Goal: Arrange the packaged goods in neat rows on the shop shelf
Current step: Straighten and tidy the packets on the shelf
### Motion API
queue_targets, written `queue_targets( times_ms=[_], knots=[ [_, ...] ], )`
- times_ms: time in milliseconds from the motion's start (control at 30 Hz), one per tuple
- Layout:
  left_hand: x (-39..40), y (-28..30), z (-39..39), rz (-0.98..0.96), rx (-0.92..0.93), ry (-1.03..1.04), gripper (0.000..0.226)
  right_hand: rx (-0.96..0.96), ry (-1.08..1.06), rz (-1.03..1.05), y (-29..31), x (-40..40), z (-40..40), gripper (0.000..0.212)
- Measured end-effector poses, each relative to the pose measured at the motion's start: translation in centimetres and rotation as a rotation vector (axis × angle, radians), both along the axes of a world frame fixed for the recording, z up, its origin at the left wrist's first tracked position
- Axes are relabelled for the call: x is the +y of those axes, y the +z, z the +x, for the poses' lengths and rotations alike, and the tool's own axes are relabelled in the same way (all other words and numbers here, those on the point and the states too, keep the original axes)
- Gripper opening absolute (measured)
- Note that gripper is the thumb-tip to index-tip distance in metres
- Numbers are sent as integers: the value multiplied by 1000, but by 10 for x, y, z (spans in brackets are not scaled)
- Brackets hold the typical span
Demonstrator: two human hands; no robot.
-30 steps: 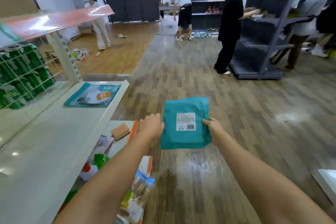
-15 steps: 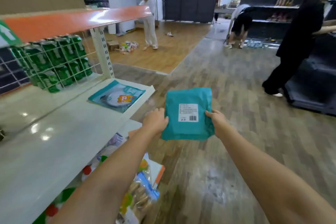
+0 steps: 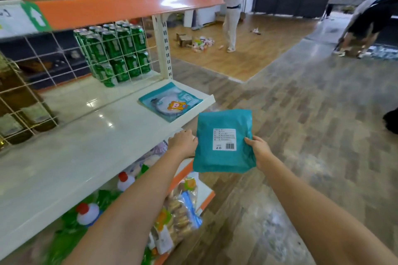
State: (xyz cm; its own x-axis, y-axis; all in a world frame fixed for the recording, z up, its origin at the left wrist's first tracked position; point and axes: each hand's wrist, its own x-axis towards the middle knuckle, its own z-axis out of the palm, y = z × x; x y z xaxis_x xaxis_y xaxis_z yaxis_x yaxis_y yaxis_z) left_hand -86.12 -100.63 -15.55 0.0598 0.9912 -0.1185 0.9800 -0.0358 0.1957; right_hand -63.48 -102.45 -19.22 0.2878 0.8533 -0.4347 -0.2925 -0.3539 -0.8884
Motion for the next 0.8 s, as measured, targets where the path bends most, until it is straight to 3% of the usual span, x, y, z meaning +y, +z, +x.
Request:
queue_targets(
  times_ms=[133, 367, 500, 667, 800],
  knots=[
    [6, 3, -5, -61, -162, 44, 45, 42, -5, 34, 5, 7, -10, 15],
    [12, 30, 1, -218, -794, 137, 36, 74, 10, 89, 19, 11, -14, 22],
    [23, 31, 4, -354, -1027, 209, 34, 84, 25, 95, 20, 9, -8, 25],
    [32, 24, 7, -493, -1289, 261, 32, 108, 57, 110, 24, 6, -5, 10],
    [39, 23, 10, -626, -1515, 294, 22, 114, 70, 116, 25, 6, -1, 9]
  ],
)
